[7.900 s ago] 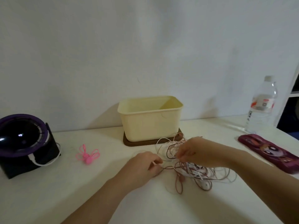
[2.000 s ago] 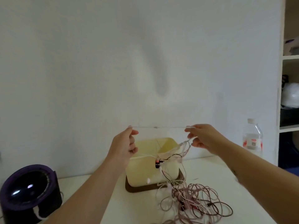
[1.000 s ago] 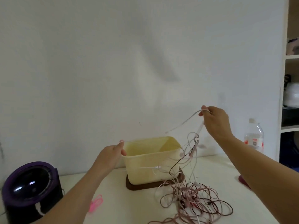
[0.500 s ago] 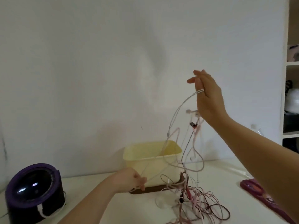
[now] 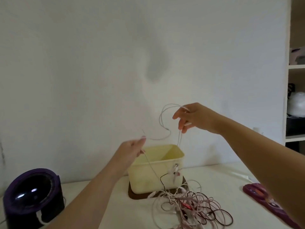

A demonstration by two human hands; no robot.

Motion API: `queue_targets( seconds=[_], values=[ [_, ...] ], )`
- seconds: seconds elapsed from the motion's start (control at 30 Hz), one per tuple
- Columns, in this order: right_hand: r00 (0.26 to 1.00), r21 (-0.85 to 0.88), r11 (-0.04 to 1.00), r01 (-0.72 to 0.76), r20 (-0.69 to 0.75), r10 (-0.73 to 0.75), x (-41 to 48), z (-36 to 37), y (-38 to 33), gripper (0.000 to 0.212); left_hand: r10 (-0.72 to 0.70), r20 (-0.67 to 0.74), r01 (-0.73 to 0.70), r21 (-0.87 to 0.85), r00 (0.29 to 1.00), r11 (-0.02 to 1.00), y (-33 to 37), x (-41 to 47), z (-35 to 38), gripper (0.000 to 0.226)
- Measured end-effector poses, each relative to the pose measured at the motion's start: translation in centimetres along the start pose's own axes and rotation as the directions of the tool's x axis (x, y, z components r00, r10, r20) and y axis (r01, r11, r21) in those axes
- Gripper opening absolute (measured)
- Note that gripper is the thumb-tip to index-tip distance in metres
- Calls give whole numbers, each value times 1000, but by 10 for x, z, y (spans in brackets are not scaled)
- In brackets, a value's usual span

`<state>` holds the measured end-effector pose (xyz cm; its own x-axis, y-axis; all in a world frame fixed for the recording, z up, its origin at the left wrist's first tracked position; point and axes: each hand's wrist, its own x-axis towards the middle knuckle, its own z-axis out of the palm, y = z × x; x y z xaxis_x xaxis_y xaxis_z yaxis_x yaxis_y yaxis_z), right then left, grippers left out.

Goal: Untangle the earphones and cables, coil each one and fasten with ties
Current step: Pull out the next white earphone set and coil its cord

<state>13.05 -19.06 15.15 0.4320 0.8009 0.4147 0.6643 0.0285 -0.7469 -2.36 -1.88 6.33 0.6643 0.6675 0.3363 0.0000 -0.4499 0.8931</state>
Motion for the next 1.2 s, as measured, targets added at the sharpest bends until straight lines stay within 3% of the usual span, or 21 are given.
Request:
queue_targets(
  seconds=[0.07, 0.17, 0.23, 0.37, 0.5, 0.6, 0.67, 0.73, 0.8, 0.87, 1.0, 1.1, 1.17, 1.2],
  values=[
    [992, -91, 994, -54, 109, 64, -1, 3, 3, 16, 16, 17, -11, -256, 1000, 967, 27, 0, 0, 33],
    [945, -262, 959, -109, 273, 182, -5, 8, 11, 16, 60, 24, -48, -347, 998, 937, 61, -2, 5, 26],
    [930, -385, 917, -104, 291, 227, -7, 13, 16, 17, 33, -3, -30, -475, 999, 879, 74, -4, 9, 22],
    [983, -467, 879, -99, 91, 159, -3, 19, 30, 20, -46, -5, 27, -742, 999, 669, 84, -1, 5, 17],
    [994, -526, 845, -100, -96, 59, -1, 15, 37, 31, -20, 3, 14, -824, 1000, 566, 86, 5, -12, 19],
    [970, -507, 861, 44, -186, -159, 0, 13, 34, 32, -9, -52, -39, -843, 999, 537, 94, 7, -17, 28],
    [893, -475, 861, 183, -287, -348, 0, 13, 30, 31, 10, -105, -86, -759, 994, 645, 96, 11, -16, 44],
    [848, -478, 843, 247, -313, -427, 2, 13, 25, 32, 42, -157, -130, -609, 987, 783, 93, 11, -13, 34],
    [883, -495, 832, 252, -233, -406, 6, 12, 20, 32, 111, -172, -180, -463, 979, 868, 84, 9, -9, 17],
    [913, -520, 821, 235, -172, -370, 9, 9, 15, 33, 149, -158, -190, -287, 976, 939, 73, 8, -5, 25],
    [842, -534, 807, 254, -288, -455, 7, 5, 1, 32, 86, -17, -86, -52, 996, 995, 53, 4, 2, 33],
    [784, -552, 779, 299, -323, -530, 2, 10, -6, 31, -13, 110, -9, 200, 994, 980, 43, -2, 7, 48],
    [915, -465, 847, 259, -163, -369, -2, 12, -8, 27, -2, 145, -43, 308, 989, 950, 34, -5, 12, 42],
    [987, -379, 912, 157, 25, -160, -5, 11, -9, 24, 3, 173, -60, 326, 985, 943, 30, -7, 16, 36]
  ],
)
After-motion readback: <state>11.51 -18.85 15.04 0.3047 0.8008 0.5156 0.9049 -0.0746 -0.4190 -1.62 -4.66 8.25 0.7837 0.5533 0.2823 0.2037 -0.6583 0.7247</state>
